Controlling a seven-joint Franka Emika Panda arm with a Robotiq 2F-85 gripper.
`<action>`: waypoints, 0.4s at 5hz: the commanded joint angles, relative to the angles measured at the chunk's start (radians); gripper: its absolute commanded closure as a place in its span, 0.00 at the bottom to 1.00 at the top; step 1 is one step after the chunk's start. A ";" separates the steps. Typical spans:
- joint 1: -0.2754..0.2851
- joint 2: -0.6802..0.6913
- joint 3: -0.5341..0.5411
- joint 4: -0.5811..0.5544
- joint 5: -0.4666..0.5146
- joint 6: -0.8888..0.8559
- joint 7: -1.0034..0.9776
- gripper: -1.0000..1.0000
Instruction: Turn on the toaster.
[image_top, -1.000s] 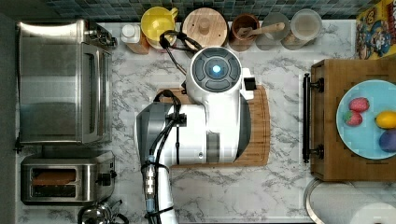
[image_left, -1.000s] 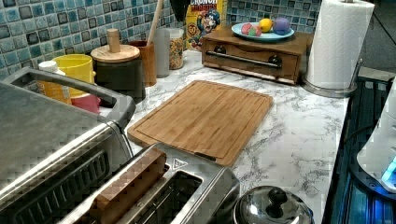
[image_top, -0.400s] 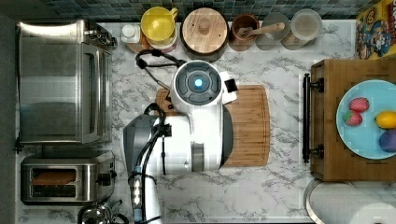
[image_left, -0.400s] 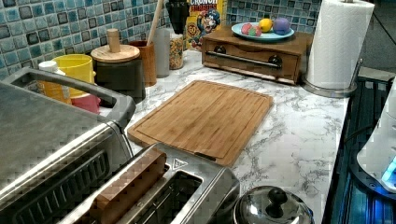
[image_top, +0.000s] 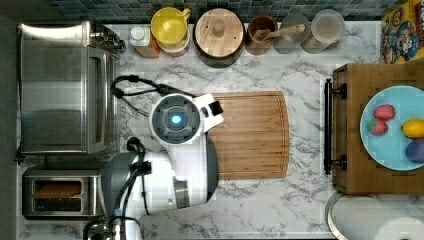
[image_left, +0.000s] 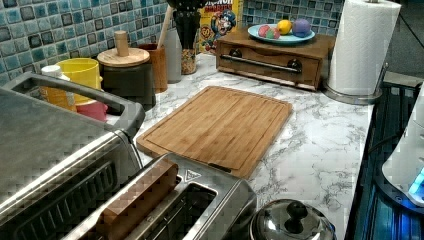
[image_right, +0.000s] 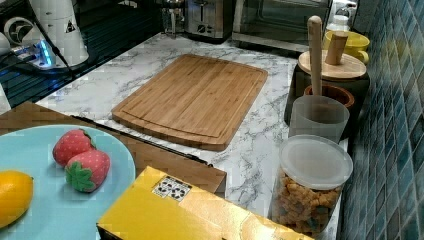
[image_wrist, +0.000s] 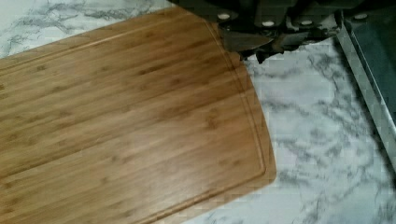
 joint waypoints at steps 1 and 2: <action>0.117 -0.040 0.066 -0.118 0.091 0.038 -0.160 1.00; 0.127 -0.083 0.085 -0.167 0.139 0.068 -0.227 1.00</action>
